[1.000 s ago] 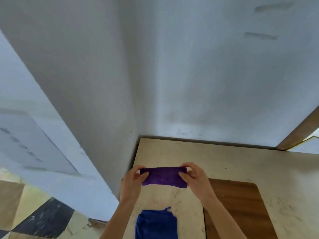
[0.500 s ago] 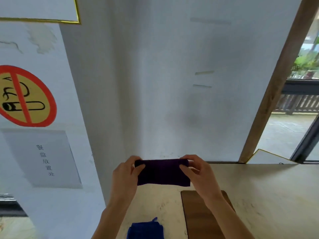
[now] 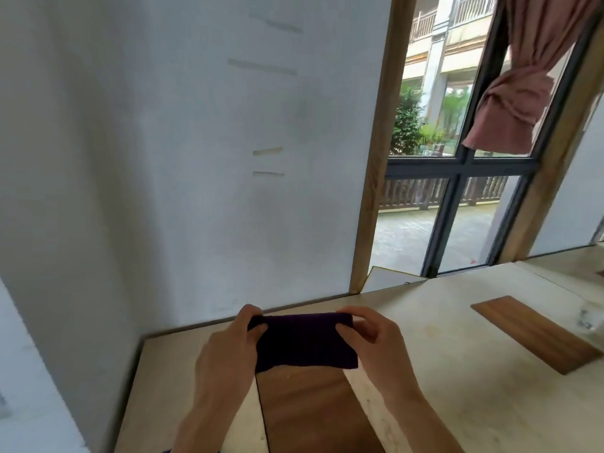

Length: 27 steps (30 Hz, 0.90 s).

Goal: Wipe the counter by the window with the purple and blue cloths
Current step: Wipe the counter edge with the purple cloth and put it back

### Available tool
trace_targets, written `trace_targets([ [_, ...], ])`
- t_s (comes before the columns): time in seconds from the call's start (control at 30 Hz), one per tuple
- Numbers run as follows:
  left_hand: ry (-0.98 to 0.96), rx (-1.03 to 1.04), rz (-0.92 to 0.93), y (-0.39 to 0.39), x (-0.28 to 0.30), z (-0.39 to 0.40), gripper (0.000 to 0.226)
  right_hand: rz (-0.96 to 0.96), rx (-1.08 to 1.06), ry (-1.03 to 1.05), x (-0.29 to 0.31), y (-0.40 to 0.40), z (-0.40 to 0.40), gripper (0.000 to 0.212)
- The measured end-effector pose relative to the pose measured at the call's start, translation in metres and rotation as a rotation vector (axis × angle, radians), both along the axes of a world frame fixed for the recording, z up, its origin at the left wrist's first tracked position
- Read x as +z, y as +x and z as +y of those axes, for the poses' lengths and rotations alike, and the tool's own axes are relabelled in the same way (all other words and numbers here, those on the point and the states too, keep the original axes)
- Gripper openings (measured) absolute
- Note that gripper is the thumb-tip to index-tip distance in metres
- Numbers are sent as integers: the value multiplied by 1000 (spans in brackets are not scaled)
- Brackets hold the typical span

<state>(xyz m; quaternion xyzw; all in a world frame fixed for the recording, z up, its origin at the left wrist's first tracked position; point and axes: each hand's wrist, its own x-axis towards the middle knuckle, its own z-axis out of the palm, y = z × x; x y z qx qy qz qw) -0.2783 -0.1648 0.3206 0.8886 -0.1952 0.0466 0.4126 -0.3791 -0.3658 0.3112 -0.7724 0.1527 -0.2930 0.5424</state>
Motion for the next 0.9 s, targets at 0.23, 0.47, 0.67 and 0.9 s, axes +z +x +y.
trace_targets([
  [0.23,-297,-189,82,-78,17,-93,15,-40,-40,6,14,-97,-96,27],
  [0.47,-445,-301,194,-174,2,-217,21,-47,-51,129,6,-213,-217,28],
  [0.67,-466,-380,340,-217,-12,-306,19,-33,-58,203,-8,-266,-308,29],
  [0.9,-420,-380,428,-220,-48,-396,19,33,-100,298,-52,-272,-404,25],
])
